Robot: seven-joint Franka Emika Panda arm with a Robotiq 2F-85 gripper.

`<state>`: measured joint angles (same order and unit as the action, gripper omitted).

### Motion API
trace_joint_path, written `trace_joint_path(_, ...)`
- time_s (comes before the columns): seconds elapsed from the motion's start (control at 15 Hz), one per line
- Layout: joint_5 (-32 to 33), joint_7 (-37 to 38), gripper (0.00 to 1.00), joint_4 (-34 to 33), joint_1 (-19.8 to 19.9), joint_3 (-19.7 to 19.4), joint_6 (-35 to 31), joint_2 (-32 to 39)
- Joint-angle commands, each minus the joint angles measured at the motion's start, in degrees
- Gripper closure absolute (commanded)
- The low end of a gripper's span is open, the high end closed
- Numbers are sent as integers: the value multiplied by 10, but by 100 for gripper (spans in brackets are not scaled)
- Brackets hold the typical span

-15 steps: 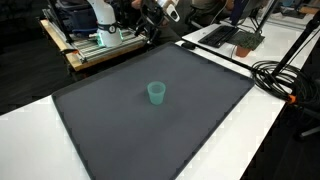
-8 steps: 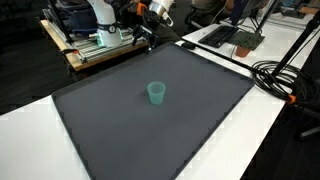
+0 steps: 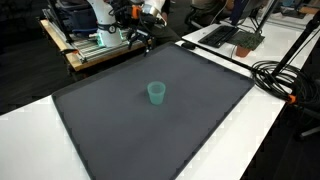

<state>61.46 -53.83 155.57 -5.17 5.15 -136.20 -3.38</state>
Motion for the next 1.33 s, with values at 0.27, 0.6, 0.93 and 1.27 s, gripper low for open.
trace_joint_path(0.27, 338, 115, 0, -63, 18, -20, -80, 52)
trace_joint_path(0.6, 522, 183, 0, -118, 55, -52, -202, 113)
trace_joint_path(0.93, 545, 215, 0, -128, 62, -54, -201, 132)
trace_joint_path(1.27, 571, 256, 0, -141, 60, -52, -168, 160)
